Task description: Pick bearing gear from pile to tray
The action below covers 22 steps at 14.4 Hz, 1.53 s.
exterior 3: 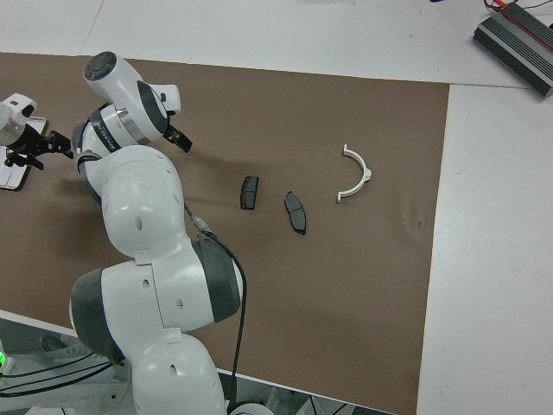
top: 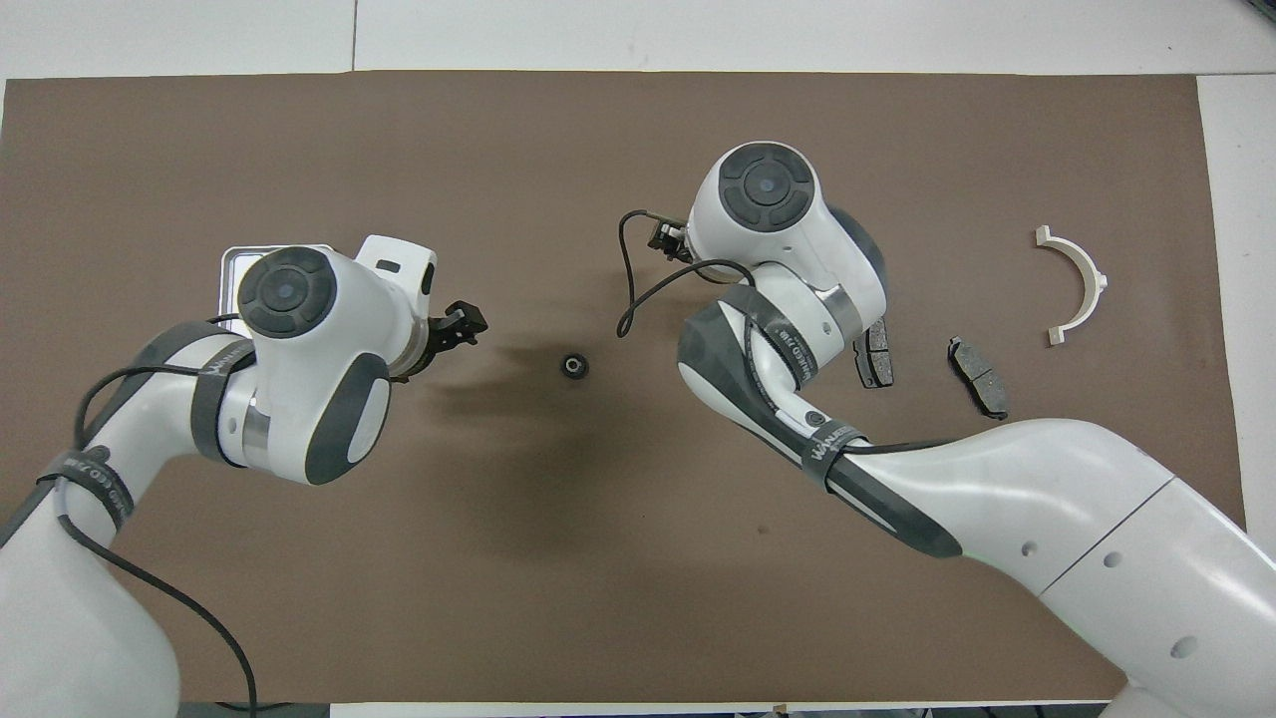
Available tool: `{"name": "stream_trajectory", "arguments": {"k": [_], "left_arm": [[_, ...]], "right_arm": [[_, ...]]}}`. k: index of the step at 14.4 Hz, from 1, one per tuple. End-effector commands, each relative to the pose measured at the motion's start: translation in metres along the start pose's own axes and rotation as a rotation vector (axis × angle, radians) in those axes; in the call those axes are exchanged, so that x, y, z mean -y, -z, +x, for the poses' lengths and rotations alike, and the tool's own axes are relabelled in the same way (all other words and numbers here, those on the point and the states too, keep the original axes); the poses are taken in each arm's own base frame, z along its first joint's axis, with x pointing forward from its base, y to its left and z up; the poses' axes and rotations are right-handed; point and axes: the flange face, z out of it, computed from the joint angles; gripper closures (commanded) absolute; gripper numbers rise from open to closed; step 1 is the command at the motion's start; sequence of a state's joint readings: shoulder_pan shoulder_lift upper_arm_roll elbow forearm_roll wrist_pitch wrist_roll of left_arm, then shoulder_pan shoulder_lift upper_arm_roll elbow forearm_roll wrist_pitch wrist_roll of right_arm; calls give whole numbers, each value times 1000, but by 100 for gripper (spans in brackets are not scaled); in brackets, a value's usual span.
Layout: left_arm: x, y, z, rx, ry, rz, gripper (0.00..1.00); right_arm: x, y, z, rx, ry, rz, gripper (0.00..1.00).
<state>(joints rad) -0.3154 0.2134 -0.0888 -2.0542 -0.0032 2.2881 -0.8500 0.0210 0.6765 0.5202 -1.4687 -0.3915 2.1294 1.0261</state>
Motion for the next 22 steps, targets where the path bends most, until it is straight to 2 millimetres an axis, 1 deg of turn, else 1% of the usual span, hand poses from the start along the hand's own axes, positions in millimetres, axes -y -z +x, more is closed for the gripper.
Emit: {"name": "stream_trajectory", "arguments": {"k": [1, 2, 3, 4, 5, 7, 8, 10, 11, 12, 13, 15, 16, 18, 19, 20, 21, 22], "left_arm": [[-64, -15, -12, -9, 68, -21, 0], [-81, -22, -24, -9, 80, -20, 0], [-95, -29, -41, -8, 56, -13, 0], [-102, -35, -53, -12, 45, -14, 0], [-105, -38, -62, -9, 46, -10, 0], [-110, -49, -72, -4, 40, -3, 0], [-106, -55, -74, 0, 43, 10, 0], [-108, -60, -90, 5, 22, 23, 0], [-109, -61, -92, 6, 30, 25, 1], [-109, -60, -91, 3, 30, 19, 6], [-109, -60, -88, -2, 34, 10, 9], [-107, -59, -79, -12, 48, -8, 12], [-106, -58, -76, -16, 52, -14, 12], [-104, -59, -72, -17, 58, -17, 12], [-104, -58, -70, -23, 61, -25, 13], [-102, -58, -64, -31, 71, -32, 15], [-102, -57, -63, -33, 72, -35, 19], [-102, -58, -63, -32, 72, -34, 26]], "right_arm": [[-24, 8, 16, 36, 60, -2, 0], [-27, 10, 18, 35, 66, -5, 0], [-29, 14, 19, 31, 80, -9, 0], [-32, 27, 19, 18, 109, -15, 0], [-40, 36, 23, 11, 139, -17, 0], [-68, 51, 36, 29, 196, -5, 0], [-87, 60, 46, 35, 233, 4, 0], [-128, 82, 59, 57, 318, 16, 0], [-147, 95, 65, 67, 359, 13, 0], [-166, 109, 71, 78, 391, -2, 0], [-184, 126, 75, 81, 421, -18, 0], [-218, 159, 73, 89, 467, -41, 0], [-232, 175, 68, 83, 486, -48, 0], [-256, 212, 55, 80, 508, -62, 0], [-264, 230, 47, 85, 522, -66, 0], [-270, 246, 40, 87, 541, -69, 0], [-282, 262, 35, 90, 545, -71, 0], [-287, 276, 28, 90, 550, -71, 0]]}}
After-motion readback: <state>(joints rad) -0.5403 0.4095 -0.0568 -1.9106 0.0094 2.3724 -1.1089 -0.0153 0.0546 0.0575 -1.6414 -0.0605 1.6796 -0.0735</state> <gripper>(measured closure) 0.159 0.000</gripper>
